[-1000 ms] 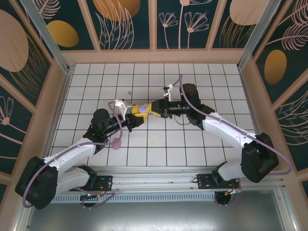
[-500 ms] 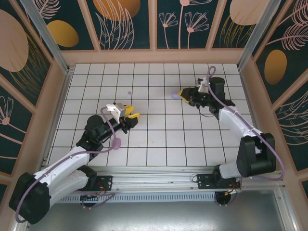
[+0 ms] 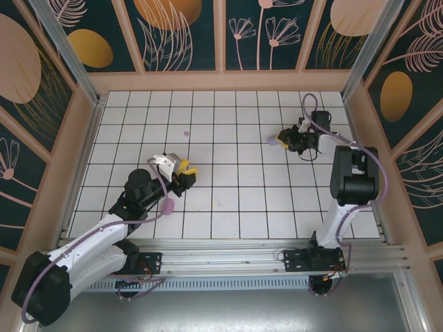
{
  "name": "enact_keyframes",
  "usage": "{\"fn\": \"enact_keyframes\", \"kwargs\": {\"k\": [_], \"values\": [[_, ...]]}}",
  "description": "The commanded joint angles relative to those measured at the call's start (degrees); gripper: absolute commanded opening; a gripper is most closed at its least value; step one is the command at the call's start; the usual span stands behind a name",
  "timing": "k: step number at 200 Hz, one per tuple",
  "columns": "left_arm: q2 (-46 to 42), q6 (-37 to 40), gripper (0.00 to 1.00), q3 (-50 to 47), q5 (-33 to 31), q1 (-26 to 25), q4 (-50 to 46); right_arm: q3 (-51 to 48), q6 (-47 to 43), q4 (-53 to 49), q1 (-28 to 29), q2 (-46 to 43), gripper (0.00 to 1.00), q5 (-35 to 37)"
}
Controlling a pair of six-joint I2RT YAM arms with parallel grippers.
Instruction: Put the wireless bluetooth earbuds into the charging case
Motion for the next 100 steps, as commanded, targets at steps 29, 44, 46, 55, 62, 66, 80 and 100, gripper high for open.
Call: {"fn": "enact_keyframes", "kwargs": {"k": [29,44,46,55,62,66,80,100], "values": [[-1.5,0.1,0.44,-2.2,-2.2,0.1,-0.3,7.8,-1.2,-0.7,-0.3,7.5,0.17,-0.9],[-1.2,0.0,0.44,-2.7,-2.5,0.1,0.3,10.1,-1.7,-1.8,-0.3,9.6,0.19,-0.2],[-1.1,0.0,0.44,-2.7,-2.6,0.2,0.3,10.4,-1.8,-2.0,-0.3,9.9,0.19,0.0],[-0.9,0.0,0.45,-2.8,-2.7,0.1,0.4,11.4,-2.0,-2.7,-0.3,10.9,0.2,0.5],[-0.6,0.0,0.44,-2.7,-2.8,0.1,0.3,11.8,-2.0,-3.2,-0.3,11.4,0.22,0.9],[-0.6,0.1,0.44,-2.7,-3.0,0.1,0.2,11.9,-2.0,-3.4,-0.2,11.4,0.23,1.1],[-0.5,0.4,0.45,-2.6,-3.9,0.1,-0.2,11.8,-2.1,-3.9,-0.1,11.1,0.33,2.3],[-1.1,0.2,0.46,-2.6,-7.9,0.1,-1.3,11.7,-2.7,-5.2,0.2,10.1,0.46,5.0]]}}
